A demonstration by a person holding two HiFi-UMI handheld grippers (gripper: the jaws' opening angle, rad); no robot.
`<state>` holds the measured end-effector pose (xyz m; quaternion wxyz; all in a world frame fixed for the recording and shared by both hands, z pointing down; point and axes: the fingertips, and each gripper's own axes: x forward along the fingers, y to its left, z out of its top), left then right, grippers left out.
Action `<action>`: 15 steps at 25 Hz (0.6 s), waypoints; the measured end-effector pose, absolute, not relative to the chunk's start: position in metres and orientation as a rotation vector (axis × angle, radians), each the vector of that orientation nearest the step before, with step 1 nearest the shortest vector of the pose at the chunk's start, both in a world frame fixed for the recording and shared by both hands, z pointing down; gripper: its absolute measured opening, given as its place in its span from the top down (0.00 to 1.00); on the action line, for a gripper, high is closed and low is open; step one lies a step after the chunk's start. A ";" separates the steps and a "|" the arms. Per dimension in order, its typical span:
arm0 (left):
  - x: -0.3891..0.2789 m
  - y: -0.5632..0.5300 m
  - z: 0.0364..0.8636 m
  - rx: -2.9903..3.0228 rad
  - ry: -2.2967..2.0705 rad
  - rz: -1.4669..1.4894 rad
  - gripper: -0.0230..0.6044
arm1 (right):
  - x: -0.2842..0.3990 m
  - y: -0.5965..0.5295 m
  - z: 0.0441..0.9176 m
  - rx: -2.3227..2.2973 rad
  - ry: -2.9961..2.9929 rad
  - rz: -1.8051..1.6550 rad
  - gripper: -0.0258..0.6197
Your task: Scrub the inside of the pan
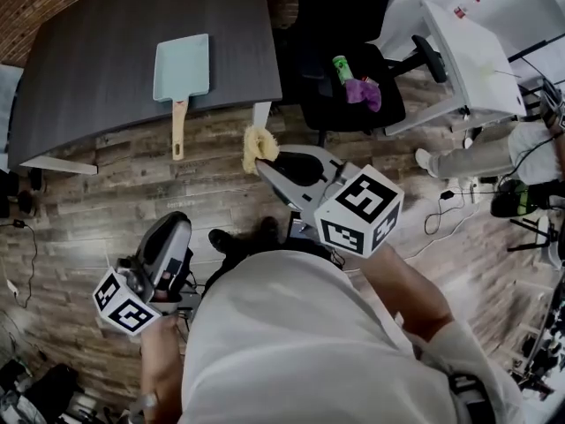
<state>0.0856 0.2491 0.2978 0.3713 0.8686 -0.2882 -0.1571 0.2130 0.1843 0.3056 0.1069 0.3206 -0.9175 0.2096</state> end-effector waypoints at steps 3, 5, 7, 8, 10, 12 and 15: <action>0.097 0.253 0.300 2.228 -0.736 -0.388 0.88 | 0.219 0.193 0.307 0.917 -2.726 0.610 0.89; 0.106 0.255 0.300 2.230 -0.727 -0.382 0.88 | 0.224 0.195 0.306 0.905 -2.737 0.601 0.89; 0.115 0.258 0.300 2.236 -0.716 -0.373 0.87 | 0.228 0.196 0.305 0.899 -2.746 0.596 0.89; 0.119 0.259 0.300 2.241 -0.710 -0.368 0.87 | 0.231 0.197 0.304 0.898 -2.750 0.594 0.89; 0.128 0.261 0.299 2.248 -0.697 -0.359 0.87 | 0.235 0.197 0.303 0.896 -2.763 0.588 0.89; 0.134 0.264 0.300 2.244 -0.675 -0.356 0.89 | 0.239 0.198 0.303 0.894 -2.775 0.585 0.89; 0.148 0.272 0.301 2.237 -0.615 -0.339 0.95 | 0.249 0.201 0.308 0.912 -2.771 0.605 0.89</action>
